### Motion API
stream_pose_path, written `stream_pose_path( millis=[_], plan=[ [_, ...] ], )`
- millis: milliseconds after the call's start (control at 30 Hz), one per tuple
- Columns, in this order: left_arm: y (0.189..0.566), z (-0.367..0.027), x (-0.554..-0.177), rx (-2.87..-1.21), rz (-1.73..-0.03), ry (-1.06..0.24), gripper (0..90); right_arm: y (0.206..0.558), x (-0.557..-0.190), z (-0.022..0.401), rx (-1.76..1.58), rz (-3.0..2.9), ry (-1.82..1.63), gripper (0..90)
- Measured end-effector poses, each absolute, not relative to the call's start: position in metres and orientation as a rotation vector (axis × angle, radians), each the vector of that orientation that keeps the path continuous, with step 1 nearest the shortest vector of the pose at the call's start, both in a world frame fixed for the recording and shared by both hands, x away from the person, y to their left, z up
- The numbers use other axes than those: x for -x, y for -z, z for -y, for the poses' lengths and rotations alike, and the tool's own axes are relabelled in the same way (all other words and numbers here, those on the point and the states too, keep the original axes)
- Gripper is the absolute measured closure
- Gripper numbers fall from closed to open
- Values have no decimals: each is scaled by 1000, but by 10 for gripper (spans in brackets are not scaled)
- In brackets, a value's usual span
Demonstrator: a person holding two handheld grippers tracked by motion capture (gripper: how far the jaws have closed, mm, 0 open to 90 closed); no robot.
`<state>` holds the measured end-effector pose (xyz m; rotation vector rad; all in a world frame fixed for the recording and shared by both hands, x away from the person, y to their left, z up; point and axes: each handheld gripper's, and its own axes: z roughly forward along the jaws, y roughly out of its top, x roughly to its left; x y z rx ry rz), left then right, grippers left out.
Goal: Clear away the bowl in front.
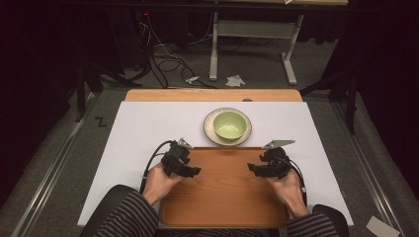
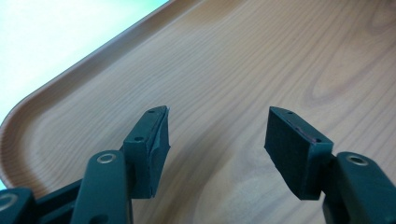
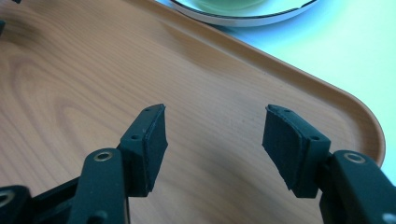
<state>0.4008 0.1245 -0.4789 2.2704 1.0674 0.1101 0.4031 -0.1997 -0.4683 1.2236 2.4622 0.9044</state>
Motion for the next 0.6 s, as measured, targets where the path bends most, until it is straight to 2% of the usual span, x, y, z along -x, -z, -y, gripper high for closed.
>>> stream_pose_path(
  millis=[600],
  plan=[
    [479, -124, -402, -2273, -1069, -107, 398, 458, -407, 204, -1247, -2487, -899, 455]
  ],
)
